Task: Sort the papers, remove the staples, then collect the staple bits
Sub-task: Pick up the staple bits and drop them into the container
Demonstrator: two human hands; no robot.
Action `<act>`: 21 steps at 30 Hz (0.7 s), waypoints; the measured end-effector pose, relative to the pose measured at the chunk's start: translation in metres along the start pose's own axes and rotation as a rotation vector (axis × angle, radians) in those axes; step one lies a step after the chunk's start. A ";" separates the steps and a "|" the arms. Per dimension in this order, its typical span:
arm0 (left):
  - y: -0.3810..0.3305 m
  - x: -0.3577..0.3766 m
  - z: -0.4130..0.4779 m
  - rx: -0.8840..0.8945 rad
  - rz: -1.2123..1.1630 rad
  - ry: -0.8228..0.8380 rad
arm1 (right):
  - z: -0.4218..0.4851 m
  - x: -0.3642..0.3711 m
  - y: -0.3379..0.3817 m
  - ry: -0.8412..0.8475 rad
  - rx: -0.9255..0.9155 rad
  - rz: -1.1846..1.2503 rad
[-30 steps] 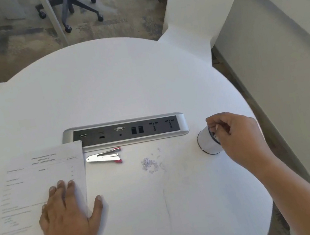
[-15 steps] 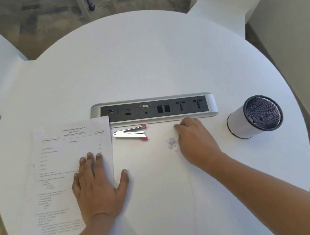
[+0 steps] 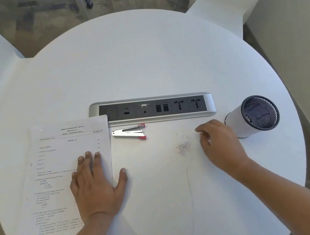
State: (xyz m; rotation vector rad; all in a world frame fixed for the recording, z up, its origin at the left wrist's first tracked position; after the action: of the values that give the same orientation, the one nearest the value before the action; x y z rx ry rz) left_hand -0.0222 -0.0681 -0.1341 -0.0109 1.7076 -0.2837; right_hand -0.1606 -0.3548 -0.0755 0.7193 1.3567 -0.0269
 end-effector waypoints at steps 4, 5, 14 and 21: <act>0.000 0.000 0.000 -0.001 -0.001 0.002 | -0.007 0.002 -0.012 0.150 0.190 -0.165; 0.000 0.000 0.000 -0.001 -0.001 0.002 | -0.009 0.005 -0.006 0.169 0.189 -0.169; 0.000 0.000 0.000 -0.003 -0.006 0.002 | 0.011 0.021 0.021 0.082 -0.011 -0.007; 0.000 0.001 0.000 -0.001 -0.009 -0.005 | 0.015 0.031 0.020 0.185 -0.299 -0.090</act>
State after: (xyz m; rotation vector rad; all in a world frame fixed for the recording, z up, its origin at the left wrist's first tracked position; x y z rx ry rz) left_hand -0.0223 -0.0682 -0.1349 -0.0195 1.7028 -0.2893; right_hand -0.1319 -0.3341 -0.0935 0.4161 1.5295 0.1716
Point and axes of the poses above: each hand's wrist, its own z-axis towards the middle knuckle, its own x-axis out of the palm, y = z × x, the point moved 3 cm from there along z, towards the middle knuckle, and after that the axes turned 11 degrees about -x, right-handed, at the moved point
